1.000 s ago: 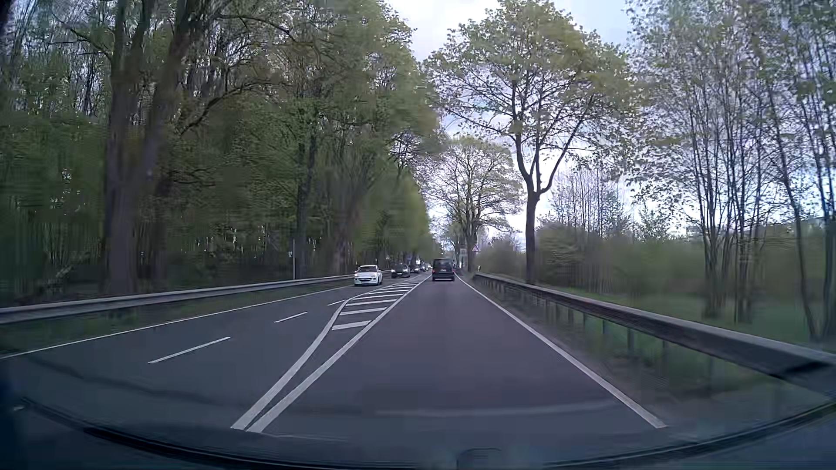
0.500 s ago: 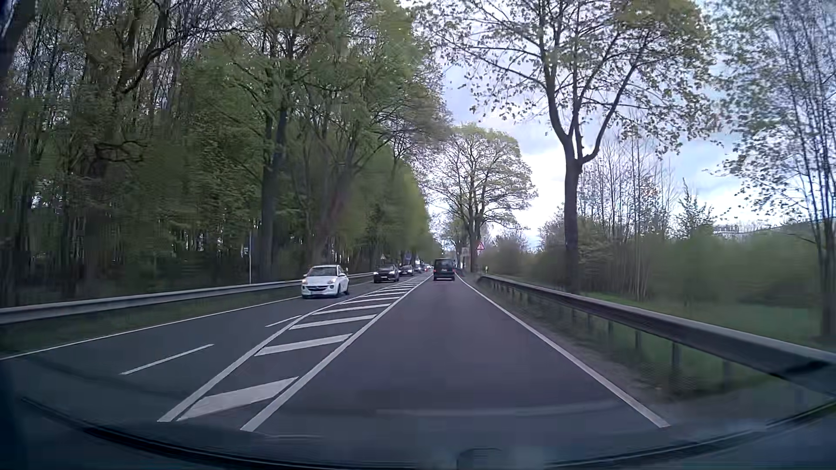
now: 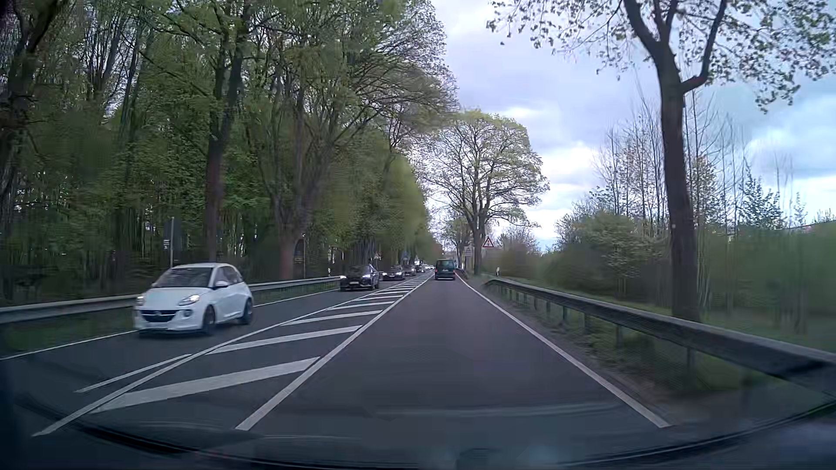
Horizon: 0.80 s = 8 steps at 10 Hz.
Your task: Follow the waypoints while adhering to traffic rules and regulations
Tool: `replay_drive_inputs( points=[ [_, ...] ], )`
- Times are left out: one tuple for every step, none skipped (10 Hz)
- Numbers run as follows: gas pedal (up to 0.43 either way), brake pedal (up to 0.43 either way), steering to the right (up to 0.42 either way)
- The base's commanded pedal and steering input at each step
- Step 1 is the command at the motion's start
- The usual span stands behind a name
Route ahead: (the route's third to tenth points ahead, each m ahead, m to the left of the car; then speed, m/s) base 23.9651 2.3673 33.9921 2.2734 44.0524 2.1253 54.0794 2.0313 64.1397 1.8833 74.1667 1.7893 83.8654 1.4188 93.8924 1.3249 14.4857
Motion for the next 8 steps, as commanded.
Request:
replay_drive_inputs(
  points=[
    [0.189,0.0,-0.002],
    [0.189,0.006,-0.002],
    [0.189,0.0,-0.003],
    [0.189,0.006,-0.003],
    [0.189,0.0,-0.002],
    [0.189,0.006,-0.002],
    [0.189,0.006,-0.001],
    [0.189,0.0,-0.001]
  ],
)
